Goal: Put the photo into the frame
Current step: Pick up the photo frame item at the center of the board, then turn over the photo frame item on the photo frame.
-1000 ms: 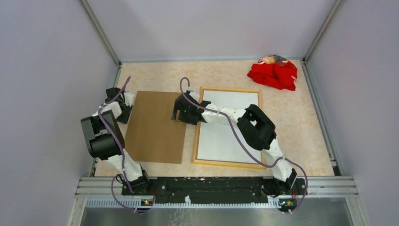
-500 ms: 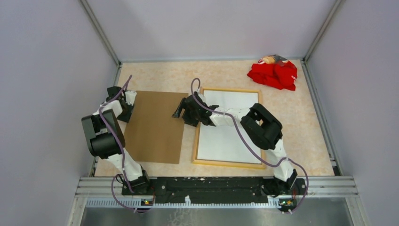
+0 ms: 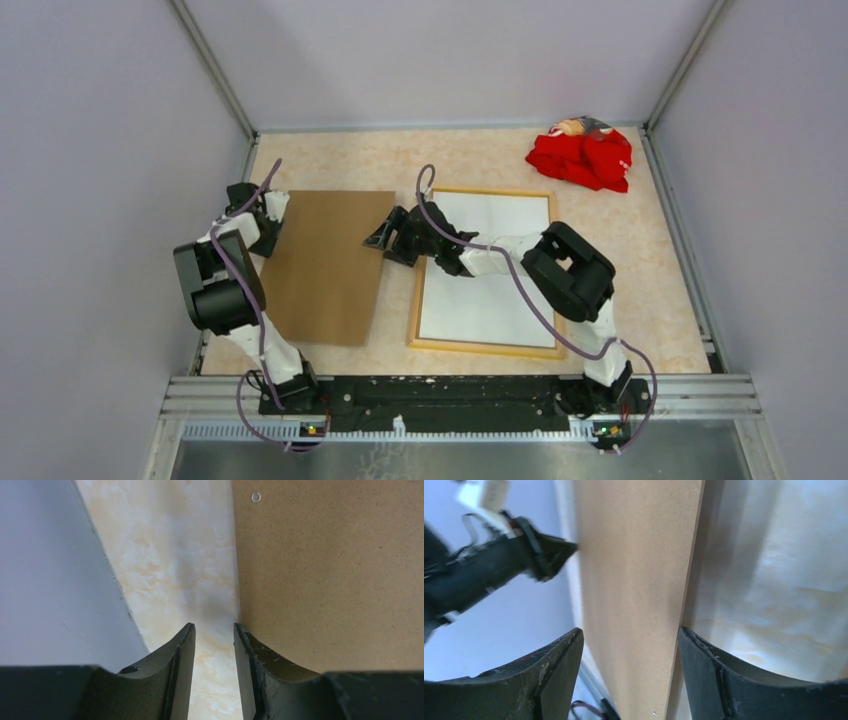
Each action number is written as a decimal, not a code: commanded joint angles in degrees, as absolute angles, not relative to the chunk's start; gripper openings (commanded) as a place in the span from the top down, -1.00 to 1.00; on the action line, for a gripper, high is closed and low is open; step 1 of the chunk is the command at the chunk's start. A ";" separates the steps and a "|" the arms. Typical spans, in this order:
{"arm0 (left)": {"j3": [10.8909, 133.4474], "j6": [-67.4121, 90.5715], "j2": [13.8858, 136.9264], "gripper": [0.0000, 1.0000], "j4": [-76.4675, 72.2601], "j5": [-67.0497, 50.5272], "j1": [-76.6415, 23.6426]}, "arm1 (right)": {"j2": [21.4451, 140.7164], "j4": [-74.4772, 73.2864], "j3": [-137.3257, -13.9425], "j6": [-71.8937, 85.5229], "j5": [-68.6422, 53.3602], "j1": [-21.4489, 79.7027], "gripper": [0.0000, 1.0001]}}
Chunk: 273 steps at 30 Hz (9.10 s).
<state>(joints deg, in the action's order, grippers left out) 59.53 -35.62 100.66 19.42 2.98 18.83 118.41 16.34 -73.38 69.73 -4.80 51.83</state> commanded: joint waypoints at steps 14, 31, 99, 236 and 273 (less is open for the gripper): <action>54.52 -34.46 102.05 0.11 25.87 -8.82 16.96 | 115.22 42.94 -74.97 75.74 -16.19 55.09 -0.19; 65.73 -38.35 86.98 -0.97 38.00 -35.40 16.04 | 111.46 23.56 -75.72 76.93 -13.87 46.77 1.00; 57.18 -63.34 45.07 1.00 16.35 -43.57 -1.38 | 80.49 -30.98 -104.39 7.27 -37.31 23.51 -0.33; 55.45 -38.57 63.74 -0.81 24.34 -44.54 -1.30 | 62.11 32.36 -23.20 61.31 -18.16 3.26 1.00; 55.90 -37.98 64.93 -0.81 24.86 -45.26 -1.31 | 63.78 35.91 -22.18 56.35 -16.53 3.25 1.00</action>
